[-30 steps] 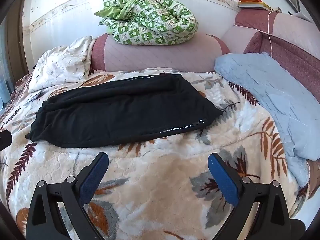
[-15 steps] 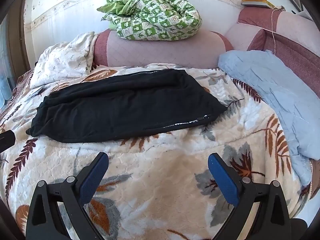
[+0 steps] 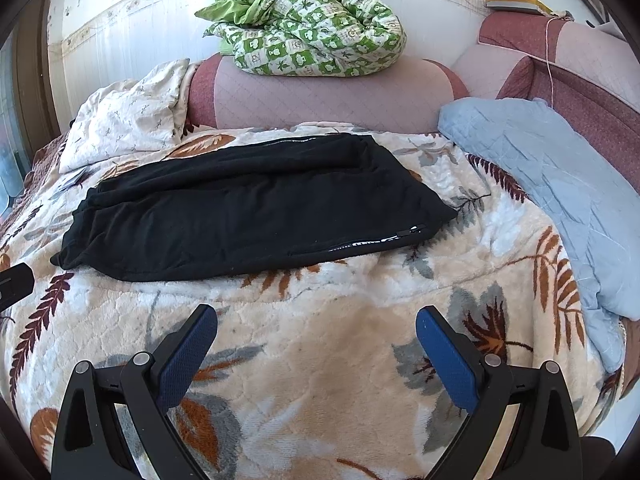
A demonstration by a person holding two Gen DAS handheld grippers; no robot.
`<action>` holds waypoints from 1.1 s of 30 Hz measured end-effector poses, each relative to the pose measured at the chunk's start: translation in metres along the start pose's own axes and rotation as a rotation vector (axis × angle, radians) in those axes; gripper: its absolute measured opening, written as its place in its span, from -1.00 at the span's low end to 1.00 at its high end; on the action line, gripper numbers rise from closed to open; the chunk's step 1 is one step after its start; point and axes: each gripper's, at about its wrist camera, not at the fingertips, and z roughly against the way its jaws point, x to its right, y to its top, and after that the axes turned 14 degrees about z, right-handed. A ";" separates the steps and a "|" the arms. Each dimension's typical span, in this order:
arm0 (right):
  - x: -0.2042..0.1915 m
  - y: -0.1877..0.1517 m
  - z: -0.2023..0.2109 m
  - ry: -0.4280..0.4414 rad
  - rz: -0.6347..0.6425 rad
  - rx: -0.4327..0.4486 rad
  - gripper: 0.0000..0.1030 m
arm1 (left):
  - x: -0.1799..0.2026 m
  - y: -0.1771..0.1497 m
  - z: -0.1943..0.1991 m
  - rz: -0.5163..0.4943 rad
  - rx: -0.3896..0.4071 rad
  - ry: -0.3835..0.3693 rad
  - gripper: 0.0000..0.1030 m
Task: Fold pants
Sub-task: 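Move both grippers toward the black pants lying flat on the bed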
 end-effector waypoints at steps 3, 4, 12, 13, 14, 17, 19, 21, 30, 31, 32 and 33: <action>0.000 0.000 0.000 -0.001 0.001 0.000 0.97 | 0.001 -0.001 -0.001 -0.002 -0.004 -0.002 1.00; 0.000 0.000 0.000 0.000 0.001 0.000 0.97 | 0.001 -0.002 -0.001 -0.003 -0.005 -0.003 1.00; 0.001 0.000 -0.001 -0.005 0.007 0.002 0.97 | 0.001 -0.002 -0.002 -0.002 -0.005 -0.001 1.00; 0.001 0.000 -0.001 -0.006 0.009 0.003 0.97 | 0.002 -0.003 -0.002 -0.001 -0.006 -0.001 1.00; 0.001 0.001 -0.001 -0.008 0.013 0.004 0.97 | 0.002 -0.004 -0.003 -0.001 -0.008 -0.002 1.00; 0.001 0.002 0.000 -0.010 0.022 0.006 0.97 | 0.000 -0.005 -0.004 -0.002 -0.010 -0.004 1.00; 0.001 0.001 0.000 -0.013 0.025 0.006 0.97 | -0.001 -0.006 -0.004 -0.005 -0.012 -0.005 1.00; 0.000 0.001 0.000 -0.014 0.027 0.002 0.97 | -0.001 -0.007 -0.004 -0.008 -0.014 -0.006 1.00; 0.002 0.000 -0.002 -0.011 0.024 -0.007 0.97 | 0.001 -0.008 -0.007 -0.022 -0.034 -0.002 1.00; 0.002 0.000 -0.002 -0.010 0.024 -0.009 0.97 | 0.001 -0.008 -0.007 -0.023 -0.035 -0.002 1.00; 0.002 -0.001 -0.002 -0.010 0.024 -0.010 0.97 | 0.002 -0.008 -0.007 -0.022 -0.036 -0.001 1.00; 0.003 -0.001 -0.003 -0.010 0.023 -0.012 0.97 | 0.002 -0.009 -0.008 -0.022 -0.038 -0.001 1.00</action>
